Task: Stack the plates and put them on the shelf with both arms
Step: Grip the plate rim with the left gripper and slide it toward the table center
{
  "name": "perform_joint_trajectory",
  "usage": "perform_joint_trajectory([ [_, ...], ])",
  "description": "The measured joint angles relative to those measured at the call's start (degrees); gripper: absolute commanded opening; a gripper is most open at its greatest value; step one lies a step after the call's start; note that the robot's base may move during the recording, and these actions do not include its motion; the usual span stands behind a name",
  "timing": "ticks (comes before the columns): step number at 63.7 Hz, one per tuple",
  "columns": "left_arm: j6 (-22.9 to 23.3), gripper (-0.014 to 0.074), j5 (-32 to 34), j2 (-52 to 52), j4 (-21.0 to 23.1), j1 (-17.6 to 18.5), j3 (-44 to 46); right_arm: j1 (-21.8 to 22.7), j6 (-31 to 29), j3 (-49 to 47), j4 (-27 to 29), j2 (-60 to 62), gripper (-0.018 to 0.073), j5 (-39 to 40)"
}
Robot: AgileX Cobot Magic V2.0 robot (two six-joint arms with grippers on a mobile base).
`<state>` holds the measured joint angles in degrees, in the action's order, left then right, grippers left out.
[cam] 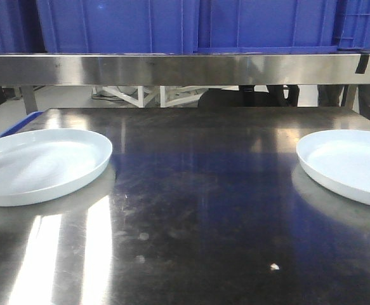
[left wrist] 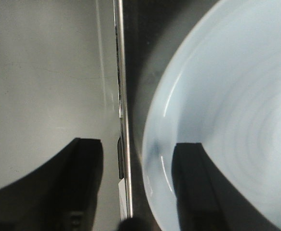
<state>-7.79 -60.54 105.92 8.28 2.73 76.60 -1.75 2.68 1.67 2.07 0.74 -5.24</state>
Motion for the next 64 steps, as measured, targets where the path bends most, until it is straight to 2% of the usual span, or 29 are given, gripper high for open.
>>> perform_joint_trajectory([
  [30,0.12,0.0082,-0.34,0.00,-0.02,0.00,0.00,0.00,0.00,0.00,0.00,0.00,0.0055,0.00],
  [46,0.31,0.0081,-0.97,0.00,0.45,0.00,0.14,0.00,0.00,0.00,0.00,0.00,0.0055,0.00],
  [64,0.19,0.0081,-2.90,0.00,4.63,0.00,0.61,0.00,0.00,0.00,0.00,0.00,0.0055,0.00],
])
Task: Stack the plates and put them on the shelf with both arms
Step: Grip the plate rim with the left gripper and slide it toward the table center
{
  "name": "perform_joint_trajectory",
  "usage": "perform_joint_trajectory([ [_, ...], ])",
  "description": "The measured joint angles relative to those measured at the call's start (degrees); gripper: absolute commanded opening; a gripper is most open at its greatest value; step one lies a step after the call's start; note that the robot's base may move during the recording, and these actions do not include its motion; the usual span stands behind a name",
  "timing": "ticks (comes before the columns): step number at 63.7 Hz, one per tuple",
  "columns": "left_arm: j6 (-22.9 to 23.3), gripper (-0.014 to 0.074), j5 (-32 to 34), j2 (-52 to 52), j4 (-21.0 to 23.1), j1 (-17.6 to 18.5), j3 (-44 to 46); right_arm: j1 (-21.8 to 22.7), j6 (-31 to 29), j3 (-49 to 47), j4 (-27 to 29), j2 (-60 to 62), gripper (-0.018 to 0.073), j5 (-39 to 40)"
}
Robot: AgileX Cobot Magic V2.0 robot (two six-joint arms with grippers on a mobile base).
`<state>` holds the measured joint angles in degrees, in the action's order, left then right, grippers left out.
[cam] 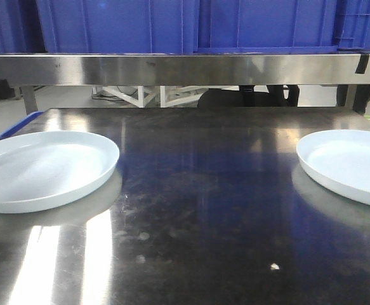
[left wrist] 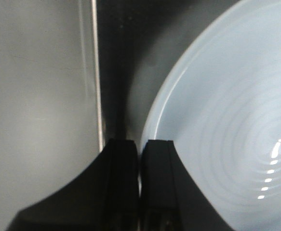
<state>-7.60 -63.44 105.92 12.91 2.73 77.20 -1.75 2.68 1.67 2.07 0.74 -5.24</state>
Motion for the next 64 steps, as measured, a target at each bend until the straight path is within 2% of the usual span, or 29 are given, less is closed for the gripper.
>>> perform_joint_trajectory([
  [28,-1.99,0.0081,-1.20,-4.65,10.08,-0.10,0.99,0.00,0.00,0.00,0.00,0.00,0.0055,0.00],
  [34,-2.01,0.0081,-1.16,-5.07,11.99,0.91,0.99,0.00,0.00,0.00,0.00,0.00,0.0055,0.00],
  [54,-2.10,0.0080,4.99,-5.07,19.66,9.95,0.99,0.00,0.00,0.00,0.00,0.00,0.0055,0.00],
  [64,-2.13,0.0080,8.06,-4.30,21.80,14.80,0.99,0.00,0.00,0.00,0.00,0.00,0.0055,0.00],
])
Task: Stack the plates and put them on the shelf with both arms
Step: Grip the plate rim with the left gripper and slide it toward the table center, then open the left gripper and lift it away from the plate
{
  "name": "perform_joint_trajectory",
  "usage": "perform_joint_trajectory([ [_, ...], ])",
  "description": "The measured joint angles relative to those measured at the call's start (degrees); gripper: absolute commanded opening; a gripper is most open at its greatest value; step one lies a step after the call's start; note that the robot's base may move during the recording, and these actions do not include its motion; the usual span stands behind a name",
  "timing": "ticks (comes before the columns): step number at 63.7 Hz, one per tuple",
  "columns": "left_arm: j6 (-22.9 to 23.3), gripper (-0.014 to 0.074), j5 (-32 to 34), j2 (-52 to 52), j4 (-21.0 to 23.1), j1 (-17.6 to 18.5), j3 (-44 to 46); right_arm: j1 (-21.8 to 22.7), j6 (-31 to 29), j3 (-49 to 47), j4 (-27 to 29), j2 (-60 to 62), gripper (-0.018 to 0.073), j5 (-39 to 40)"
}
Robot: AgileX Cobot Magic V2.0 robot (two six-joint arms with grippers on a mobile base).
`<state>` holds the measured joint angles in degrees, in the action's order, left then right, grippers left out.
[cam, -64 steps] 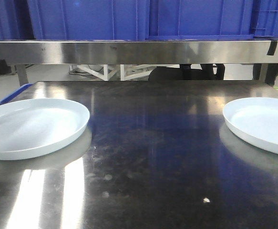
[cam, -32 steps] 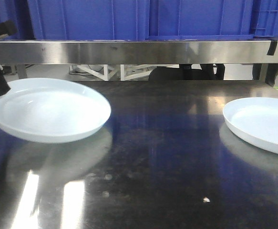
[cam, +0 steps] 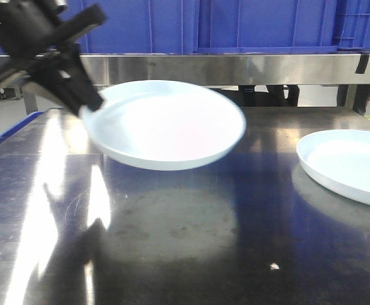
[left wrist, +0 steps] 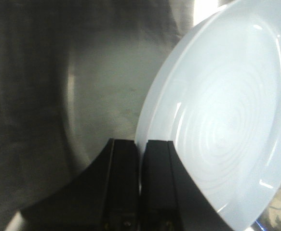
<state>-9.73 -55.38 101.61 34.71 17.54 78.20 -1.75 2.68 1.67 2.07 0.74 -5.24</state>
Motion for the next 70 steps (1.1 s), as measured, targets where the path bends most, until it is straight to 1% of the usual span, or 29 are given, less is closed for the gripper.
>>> perform_joint_trajectory([
  [7,-0.10,0.0080,0.38,1.85,0.47,2.19,0.00,0.00,0.00,0.00,0.00,0.00,0.0055,0.00],
  [18,-0.10,0.0080,0.38,5.14,0.47,3.87,-0.11,0.00,0.00,0.00,0.00,0.00,0.0055,0.00],
  [49,0.22,0.0086,0.97,5.95,-1.02,3.99,-0.23,0.00,0.00,0.00,0.00,0.00,0.0055,0.00],
  [54,0.32,0.0126,0.97,5.95,-1.02,3.99,-0.23,0.00,0.00,0.00,0.00,0.00,0.0055,0.00],
  [67,0.32,0.0322,1.07,5.95,-1.02,3.99,-0.23,0.00,0.00,0.00,0.00,0.00,0.0055,0.00],
  [70,0.32,0.0347,1.07,5.95,-1.02,3.99,-0.23,0.00,0.00,0.00,0.00,0.00,0.0055,0.00],
])
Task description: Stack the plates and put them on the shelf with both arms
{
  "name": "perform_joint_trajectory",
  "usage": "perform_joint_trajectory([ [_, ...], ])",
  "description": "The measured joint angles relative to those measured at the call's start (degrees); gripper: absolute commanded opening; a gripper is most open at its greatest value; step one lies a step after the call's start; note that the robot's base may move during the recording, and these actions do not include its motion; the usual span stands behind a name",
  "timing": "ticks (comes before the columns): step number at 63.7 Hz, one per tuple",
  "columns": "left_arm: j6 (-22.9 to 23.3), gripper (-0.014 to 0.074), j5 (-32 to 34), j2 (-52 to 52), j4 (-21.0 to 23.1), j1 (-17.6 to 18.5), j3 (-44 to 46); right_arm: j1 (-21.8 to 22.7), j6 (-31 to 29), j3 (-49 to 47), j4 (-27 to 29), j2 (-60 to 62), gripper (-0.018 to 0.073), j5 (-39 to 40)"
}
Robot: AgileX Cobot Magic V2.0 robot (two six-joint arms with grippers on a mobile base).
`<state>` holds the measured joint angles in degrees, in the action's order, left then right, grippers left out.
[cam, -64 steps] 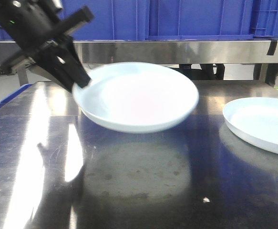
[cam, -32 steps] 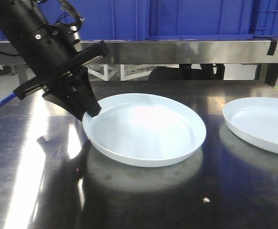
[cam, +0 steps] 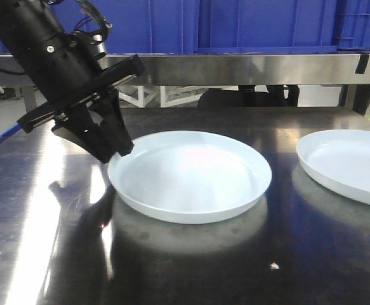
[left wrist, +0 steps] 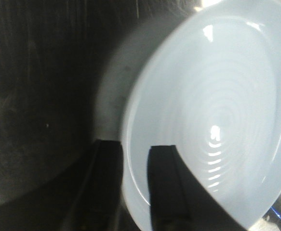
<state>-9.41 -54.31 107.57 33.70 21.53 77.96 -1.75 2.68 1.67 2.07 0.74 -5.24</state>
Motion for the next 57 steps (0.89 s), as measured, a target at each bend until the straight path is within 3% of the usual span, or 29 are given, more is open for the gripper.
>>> perform_joint_trajectory([
  [19,0.00,0.0364,0.00,0.00,-0.60,0.58,0.00,0.00,0.00,0.00,0.00,0.00,0.0055,0.00],
  [32,0.00,0.0363,-0.11,-2.48,-3.36,1.29,0.00,0.00,0.00,0.00,0.00,0.00,0.0055,0.00],
  [45,0.00,0.0353,-0.48,-9.37,-9.28,1.27,0.00,0.00,0.00,0.00,0.00,0.00,0.0055,0.00],
  [57,0.00,0.0243,1.74,-15.32,-18.85,2.59,-1.02,0.00,0.00,0.00,0.00,0.00,0.0055,0.00],
])
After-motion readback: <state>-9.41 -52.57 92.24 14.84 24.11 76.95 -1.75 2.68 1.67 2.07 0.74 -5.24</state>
